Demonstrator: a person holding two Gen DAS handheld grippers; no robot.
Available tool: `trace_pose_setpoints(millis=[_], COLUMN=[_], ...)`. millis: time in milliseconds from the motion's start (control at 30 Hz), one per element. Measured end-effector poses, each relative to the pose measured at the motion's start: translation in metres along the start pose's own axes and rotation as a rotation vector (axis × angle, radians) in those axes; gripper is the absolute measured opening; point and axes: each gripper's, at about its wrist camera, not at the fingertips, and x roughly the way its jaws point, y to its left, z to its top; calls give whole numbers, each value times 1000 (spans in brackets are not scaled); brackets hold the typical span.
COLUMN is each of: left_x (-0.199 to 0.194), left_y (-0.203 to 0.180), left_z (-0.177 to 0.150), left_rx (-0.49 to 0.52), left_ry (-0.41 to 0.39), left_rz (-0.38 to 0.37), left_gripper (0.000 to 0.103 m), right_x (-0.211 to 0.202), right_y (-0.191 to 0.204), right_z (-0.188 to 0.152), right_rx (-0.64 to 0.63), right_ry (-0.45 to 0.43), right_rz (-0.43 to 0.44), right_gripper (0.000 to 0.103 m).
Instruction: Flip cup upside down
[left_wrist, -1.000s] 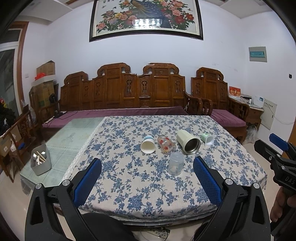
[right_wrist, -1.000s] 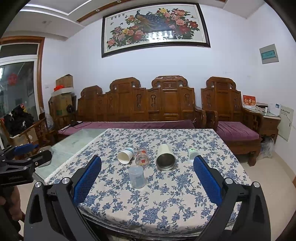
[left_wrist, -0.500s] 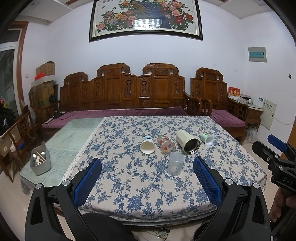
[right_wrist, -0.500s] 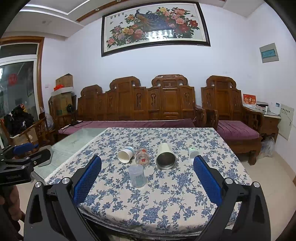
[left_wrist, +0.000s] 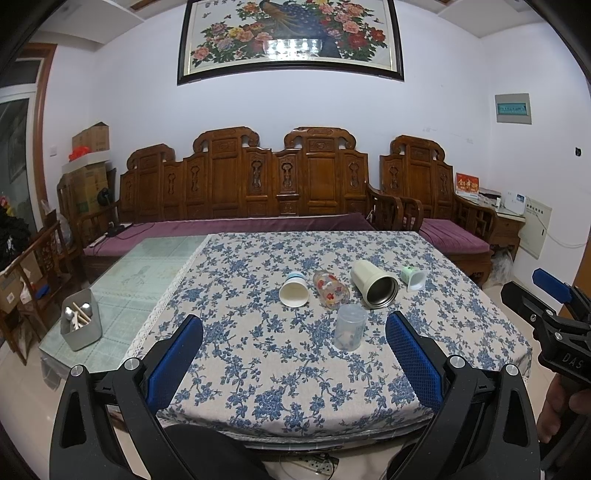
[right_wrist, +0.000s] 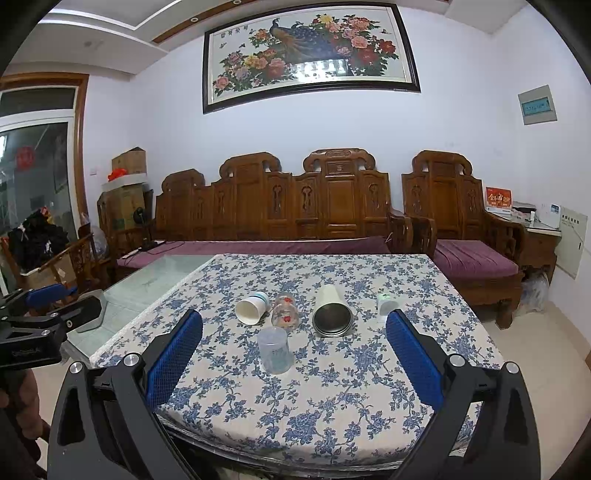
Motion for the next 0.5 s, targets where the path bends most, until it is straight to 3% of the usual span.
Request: trace_pose_setpoints(millis=[500], left_x=[-1], left_y=[-2], left_z=[0], left_rx=[1], left_ry=[-3], left_rz=[-5], left_gripper=[95], right_x=[1], right_y=[0], right_z=[-1], right_rx=[1], right_ry=[1], right_rz=[0], right_gripper=[100])
